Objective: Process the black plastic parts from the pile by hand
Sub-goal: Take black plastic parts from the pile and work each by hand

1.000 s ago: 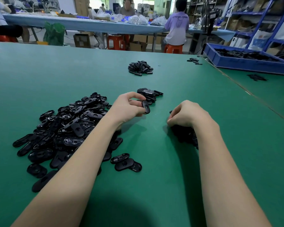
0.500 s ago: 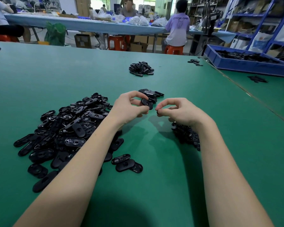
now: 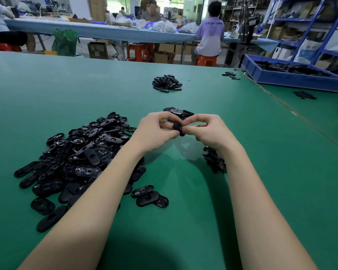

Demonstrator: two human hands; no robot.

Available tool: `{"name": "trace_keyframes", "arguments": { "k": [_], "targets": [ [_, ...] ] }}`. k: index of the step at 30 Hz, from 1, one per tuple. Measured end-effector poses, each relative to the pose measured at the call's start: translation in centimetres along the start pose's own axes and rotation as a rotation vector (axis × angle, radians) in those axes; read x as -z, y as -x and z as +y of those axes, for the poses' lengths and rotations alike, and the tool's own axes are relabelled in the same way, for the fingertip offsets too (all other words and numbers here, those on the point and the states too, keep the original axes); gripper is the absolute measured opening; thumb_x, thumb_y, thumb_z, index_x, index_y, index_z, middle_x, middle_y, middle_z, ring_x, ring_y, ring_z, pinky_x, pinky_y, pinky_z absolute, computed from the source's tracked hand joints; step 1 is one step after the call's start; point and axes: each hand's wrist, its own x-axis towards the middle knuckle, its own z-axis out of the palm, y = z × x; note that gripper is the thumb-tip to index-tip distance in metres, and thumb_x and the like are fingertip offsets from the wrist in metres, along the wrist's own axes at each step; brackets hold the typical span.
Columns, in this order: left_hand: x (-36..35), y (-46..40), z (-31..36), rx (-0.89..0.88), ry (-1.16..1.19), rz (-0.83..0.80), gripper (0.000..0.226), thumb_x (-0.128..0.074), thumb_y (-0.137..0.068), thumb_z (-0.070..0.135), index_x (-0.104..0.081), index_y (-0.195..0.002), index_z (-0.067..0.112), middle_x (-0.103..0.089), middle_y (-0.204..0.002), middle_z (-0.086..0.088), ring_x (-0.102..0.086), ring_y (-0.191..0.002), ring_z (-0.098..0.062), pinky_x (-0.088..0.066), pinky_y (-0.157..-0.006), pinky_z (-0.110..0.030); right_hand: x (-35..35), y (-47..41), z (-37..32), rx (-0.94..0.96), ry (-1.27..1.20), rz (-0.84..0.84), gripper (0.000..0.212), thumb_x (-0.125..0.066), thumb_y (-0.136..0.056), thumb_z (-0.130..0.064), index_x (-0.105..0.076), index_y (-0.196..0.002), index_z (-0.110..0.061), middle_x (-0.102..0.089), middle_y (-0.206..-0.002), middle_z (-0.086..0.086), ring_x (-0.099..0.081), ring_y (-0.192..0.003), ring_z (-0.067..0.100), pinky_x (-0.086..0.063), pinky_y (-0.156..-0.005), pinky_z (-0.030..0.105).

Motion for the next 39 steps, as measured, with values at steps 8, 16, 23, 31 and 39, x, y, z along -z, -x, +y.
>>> {"name": "trace_keyframes", "arguments": {
  "k": [8,16,23,31,39],
  "targets": [
    [0.1,0.0,0.1,-0.003,-0.026,-0.002,0.028,-0.078,-0.081,0.009,-0.074,-0.096,0.031,-0.078,-0.081,0.009,-0.073,-0.081,-0.004,-0.047,-0.074,-0.016,-0.3,-0.2,0.0,-0.014,0.048,0.033,0.012,-0.083,-0.082,-0.03,-0.074,-0.09,-0.029,-0.068,-0.076,-0.007,-0.053,-0.059,0.005,-0.037,-0.058,0.025],
    [0.7,0.3,0.3,0.105,0.211,-0.057,0.022,-0.073,-0.084,0.006,-0.072,-0.1,0.022,-0.078,-0.086,-0.003,-0.068,-0.075,-0.008,-0.056,-0.07,-0.018,-0.1,0.3,0.6,-0.096,-0.108,-0.003,0.021,-0.086,-0.074,-0.048,-0.08,-0.084,-0.03,-0.072,-0.084,-0.008,-0.052,-0.069,0.013,-0.033,-0.041,0.014],
    [0.5,0.3,0.8,0.187,0.344,-0.016,0.014,-0.071,-0.087,0.002,-0.07,-0.101,0.006,-0.075,-0.087,-0.015,-0.069,-0.075,-0.015,-0.061,-0.077,-0.025,-0.2,0.1,0.6,-0.068,-0.135,-0.032,0.018,-0.086,-0.077,-0.042,-0.079,-0.084,-0.027,-0.072,-0.074,-0.012,-0.049,-0.065,0.01,-0.033,-0.043,0.013],
    [0.1,0.1,0.5,0.197,0.278,0.014,0.017,-0.069,-0.087,-0.001,-0.068,-0.103,0.003,-0.073,-0.081,-0.012,-0.068,-0.074,-0.02,-0.058,-0.089,-0.027,-1.0,-0.7,0.6,-0.008,-0.013,0.063,0.009,-0.082,-0.079,-0.027,-0.075,-0.075,-0.024,-0.066,-0.071,-0.012,-0.048,-0.045,-0.006,-0.039,-0.054,0.015],
    [-0.5,0.0,0.4,0.204,0.245,0.015,0.014,-0.07,-0.088,-0.002,-0.068,-0.092,0.011,-0.071,-0.075,-0.006,-0.068,-0.066,-0.014,-0.057,-0.079,-0.022,-1.5,-0.8,0.8,0.023,0.026,0.088,0.013,-0.081,-0.078,-0.022,-0.069,-0.072,-0.023,-0.052,-0.043,-0.022,-0.045,-0.037,-0.004,-0.03,-0.038,0.008]
  ]
}}
